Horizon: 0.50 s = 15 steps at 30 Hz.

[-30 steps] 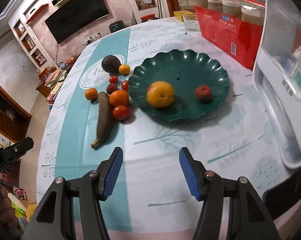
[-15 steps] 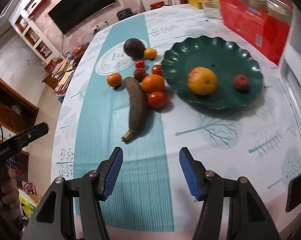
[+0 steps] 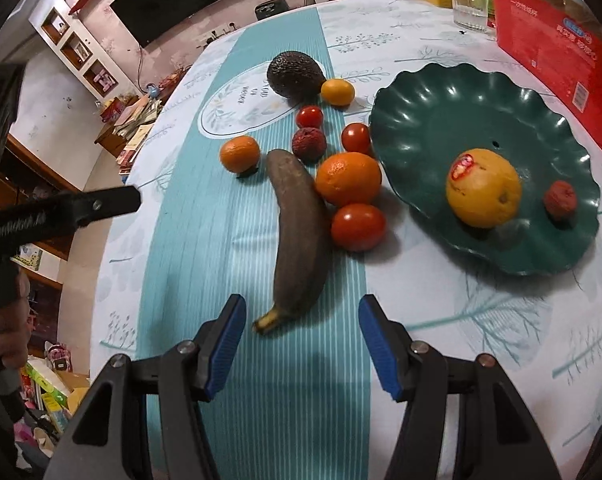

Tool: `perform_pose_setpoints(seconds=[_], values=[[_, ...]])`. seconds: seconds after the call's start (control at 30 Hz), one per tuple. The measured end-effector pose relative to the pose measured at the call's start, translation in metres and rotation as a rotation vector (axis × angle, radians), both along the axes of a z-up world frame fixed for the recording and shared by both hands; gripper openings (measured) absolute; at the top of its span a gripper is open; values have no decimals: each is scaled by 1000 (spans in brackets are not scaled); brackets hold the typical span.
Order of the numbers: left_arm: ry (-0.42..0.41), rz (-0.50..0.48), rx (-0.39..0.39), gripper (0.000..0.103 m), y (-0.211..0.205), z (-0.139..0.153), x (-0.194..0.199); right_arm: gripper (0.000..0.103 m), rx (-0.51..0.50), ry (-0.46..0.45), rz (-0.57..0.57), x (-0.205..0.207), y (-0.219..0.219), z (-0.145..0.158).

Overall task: Organize fruits
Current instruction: 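Grasp a mandarin with the left tool while the right tool grasps the brown banana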

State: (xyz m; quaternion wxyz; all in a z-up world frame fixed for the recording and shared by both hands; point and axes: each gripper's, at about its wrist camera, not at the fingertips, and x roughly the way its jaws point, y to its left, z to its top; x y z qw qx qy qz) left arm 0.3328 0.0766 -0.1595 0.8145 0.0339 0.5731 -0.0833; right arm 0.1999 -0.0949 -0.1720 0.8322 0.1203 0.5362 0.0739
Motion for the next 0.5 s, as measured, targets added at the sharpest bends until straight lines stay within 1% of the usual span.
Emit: perform_pose_setpoints(seconds=[0.1,0.27,0.5], values=[[0,-11,-9,79,-9,-10,19,59,-3,2,2,6,1,-8],[2,-20,-42,79,-20,-25,41,59,-23,-13,37,16,7,-17],[3,8,-118,79,-25,-45,62,59,-51,-50,93,25,18,-24]])
